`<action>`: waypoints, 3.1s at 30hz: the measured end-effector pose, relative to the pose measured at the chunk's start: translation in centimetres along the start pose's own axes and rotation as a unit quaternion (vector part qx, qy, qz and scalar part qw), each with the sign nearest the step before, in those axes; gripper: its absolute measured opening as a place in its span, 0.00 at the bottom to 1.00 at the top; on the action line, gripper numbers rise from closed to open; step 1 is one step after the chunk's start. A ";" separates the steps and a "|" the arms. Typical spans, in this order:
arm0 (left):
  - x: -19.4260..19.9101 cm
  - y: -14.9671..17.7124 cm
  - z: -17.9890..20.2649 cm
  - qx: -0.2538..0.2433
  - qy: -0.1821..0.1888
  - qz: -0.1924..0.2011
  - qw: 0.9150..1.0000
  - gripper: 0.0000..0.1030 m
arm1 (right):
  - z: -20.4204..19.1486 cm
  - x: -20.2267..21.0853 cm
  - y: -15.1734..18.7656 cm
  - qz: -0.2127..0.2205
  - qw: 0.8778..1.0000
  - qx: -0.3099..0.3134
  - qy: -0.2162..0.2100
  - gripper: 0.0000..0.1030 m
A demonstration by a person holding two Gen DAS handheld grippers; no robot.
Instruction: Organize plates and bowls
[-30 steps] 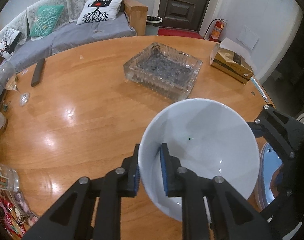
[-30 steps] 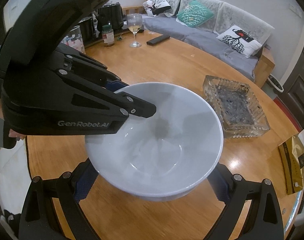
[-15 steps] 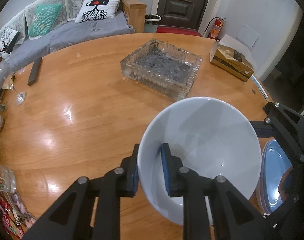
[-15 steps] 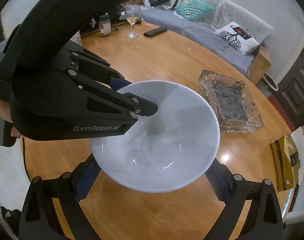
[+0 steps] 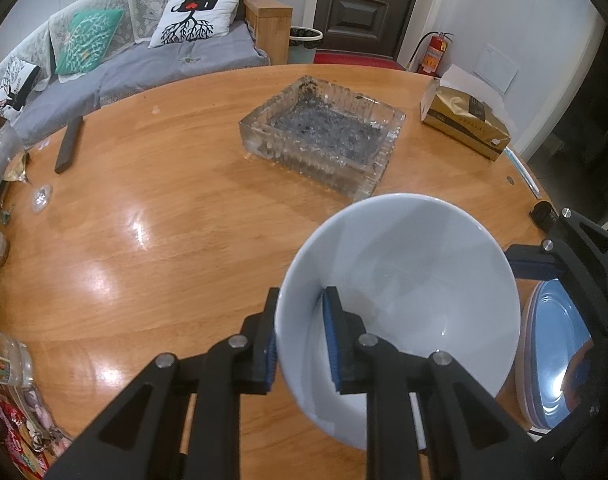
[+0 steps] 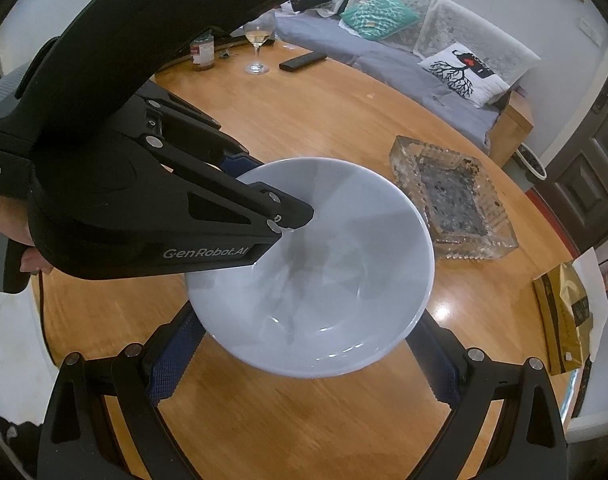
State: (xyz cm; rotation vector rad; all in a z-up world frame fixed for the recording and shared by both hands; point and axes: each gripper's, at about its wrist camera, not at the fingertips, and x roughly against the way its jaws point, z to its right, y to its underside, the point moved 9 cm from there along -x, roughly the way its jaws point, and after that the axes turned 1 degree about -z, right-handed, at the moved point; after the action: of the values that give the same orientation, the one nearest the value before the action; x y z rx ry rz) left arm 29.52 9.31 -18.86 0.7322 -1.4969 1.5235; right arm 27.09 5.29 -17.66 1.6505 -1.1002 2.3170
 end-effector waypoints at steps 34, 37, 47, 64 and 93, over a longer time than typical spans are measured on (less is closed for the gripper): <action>-1.0 -0.3 0.2 0.012 0.040 -0.010 0.999 0.25 | 0.0 -1.0 1.2 0.093 0.975 -0.195 0.046 0.99; -1.3 -0.5 0.1 0.013 0.044 -0.009 0.999 0.25 | 0.1 -1.3 1.1 0.101 0.973 -0.206 0.035 0.99; -2.3 -0.4 0.0 0.016 0.057 -0.016 0.998 0.26 | -0.5 -3.4 1.6 0.072 0.975 -0.209 0.032 0.99; -2.4 -0.1 -0.4 0.016 0.088 -0.013 0.996 0.26 | 0.3 -7.2 1.3 0.064 0.972 -0.226 -0.012 0.99; -0.2 3.9 0.2 0.018 0.096 -0.023 0.995 0.25 | -2.4 -5.7 2.4 0.043 0.984 -0.174 -0.019 0.98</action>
State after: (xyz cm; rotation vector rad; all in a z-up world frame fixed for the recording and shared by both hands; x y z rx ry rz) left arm 26.18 9.42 -20.84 0.6179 -1.3037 1.5445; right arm 26.38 6.78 -24.10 1.5439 -1.5105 1.9974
